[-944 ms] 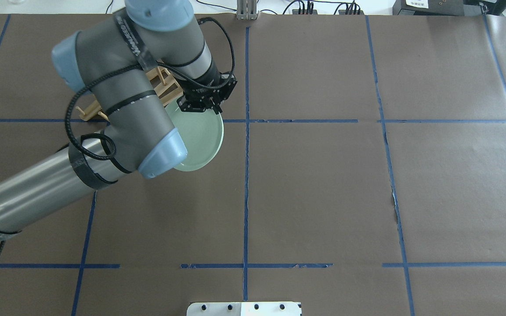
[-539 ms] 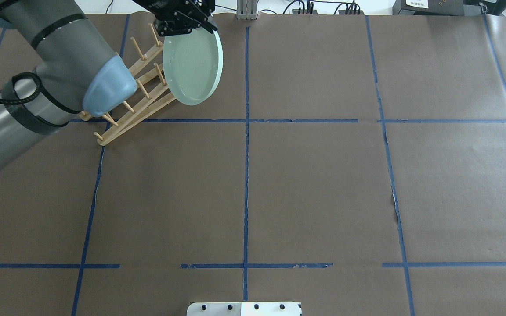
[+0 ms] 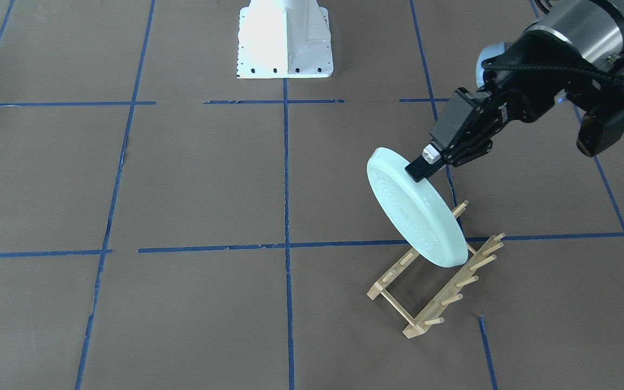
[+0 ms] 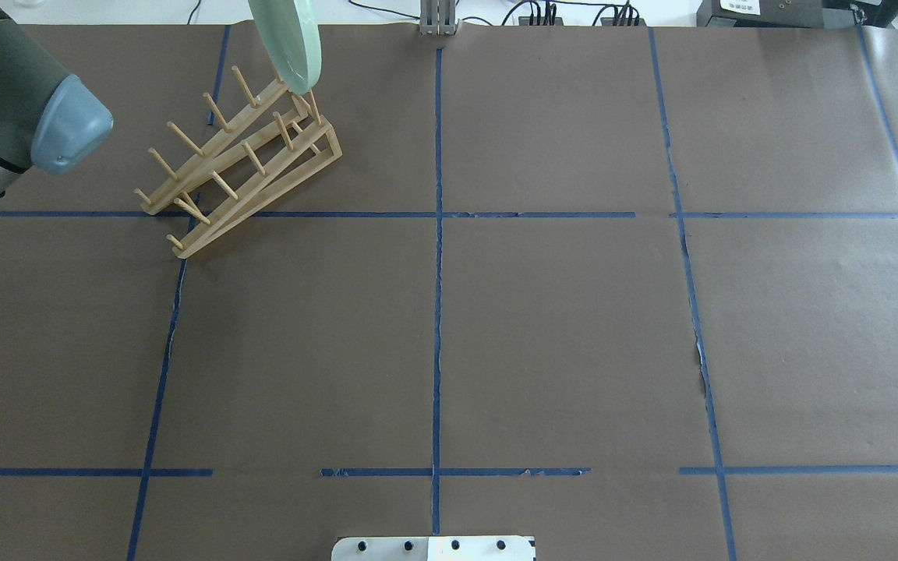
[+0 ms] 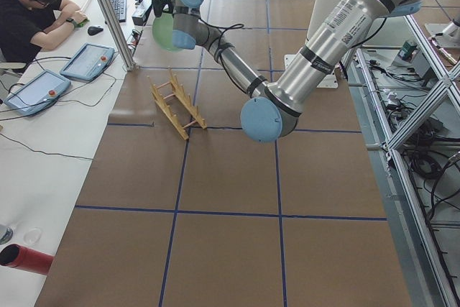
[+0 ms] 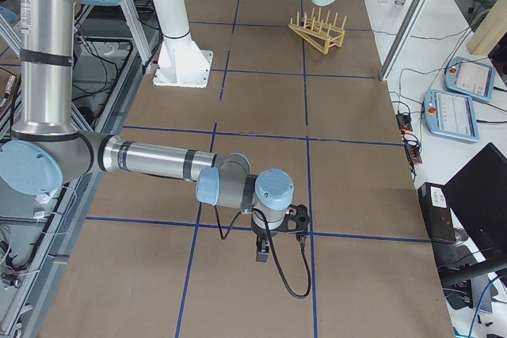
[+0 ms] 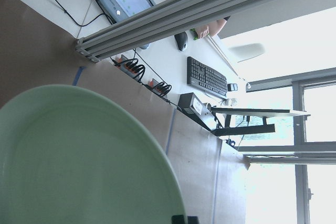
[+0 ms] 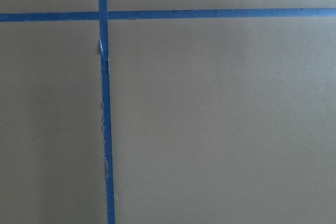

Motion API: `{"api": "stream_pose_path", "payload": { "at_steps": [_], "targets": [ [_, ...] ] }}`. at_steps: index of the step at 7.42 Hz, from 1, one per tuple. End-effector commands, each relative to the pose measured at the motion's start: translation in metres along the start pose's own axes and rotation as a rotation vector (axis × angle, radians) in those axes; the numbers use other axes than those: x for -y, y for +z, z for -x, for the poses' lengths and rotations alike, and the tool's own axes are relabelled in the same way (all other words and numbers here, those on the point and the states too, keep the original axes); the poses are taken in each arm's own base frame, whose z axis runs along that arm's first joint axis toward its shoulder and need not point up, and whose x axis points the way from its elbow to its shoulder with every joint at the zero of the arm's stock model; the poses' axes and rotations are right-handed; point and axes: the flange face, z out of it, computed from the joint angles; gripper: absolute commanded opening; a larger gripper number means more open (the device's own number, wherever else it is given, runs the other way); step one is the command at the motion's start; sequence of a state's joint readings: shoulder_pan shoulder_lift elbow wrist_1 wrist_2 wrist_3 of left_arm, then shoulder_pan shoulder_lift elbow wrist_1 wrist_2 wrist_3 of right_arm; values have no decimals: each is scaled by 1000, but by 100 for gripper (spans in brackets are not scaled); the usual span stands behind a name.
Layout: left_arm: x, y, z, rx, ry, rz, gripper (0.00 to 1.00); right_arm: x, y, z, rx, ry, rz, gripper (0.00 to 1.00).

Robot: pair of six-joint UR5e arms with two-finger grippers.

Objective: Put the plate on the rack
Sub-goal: 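Lift the plate with the left gripper and tilt it upright, then lower the upright plate with the left gripper into the rack slots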

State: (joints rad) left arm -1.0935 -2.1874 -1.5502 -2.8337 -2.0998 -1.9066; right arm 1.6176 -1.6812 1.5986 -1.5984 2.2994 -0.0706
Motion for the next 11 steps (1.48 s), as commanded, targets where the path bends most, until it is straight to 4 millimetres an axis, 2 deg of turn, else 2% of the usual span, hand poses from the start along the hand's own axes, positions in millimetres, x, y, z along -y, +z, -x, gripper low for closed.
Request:
{"api": "stream_pose_path", "payload": {
  "at_steps": [1,2,4,7,8,11],
  "targets": [
    [29,-15,76,-118,10,-64,0,0,0,0,0,1,0,100],
    [42,-11,94,-135,-4,-147,0,0,0,0,0,1,0,100],
    [46,0,121,-119,-21,-177,0,0,0,0,0,0,1,100],
    [23,23,137,-125,-46,-207,0,0,0,0,0,1,0,100],
    [22,24,138,-124,-46,-206,0,0,0,0,0,0,1,100],
    [2,28,171,-75,-63,-181,0,0,0,0,0,1,0,100]
  ]
}}
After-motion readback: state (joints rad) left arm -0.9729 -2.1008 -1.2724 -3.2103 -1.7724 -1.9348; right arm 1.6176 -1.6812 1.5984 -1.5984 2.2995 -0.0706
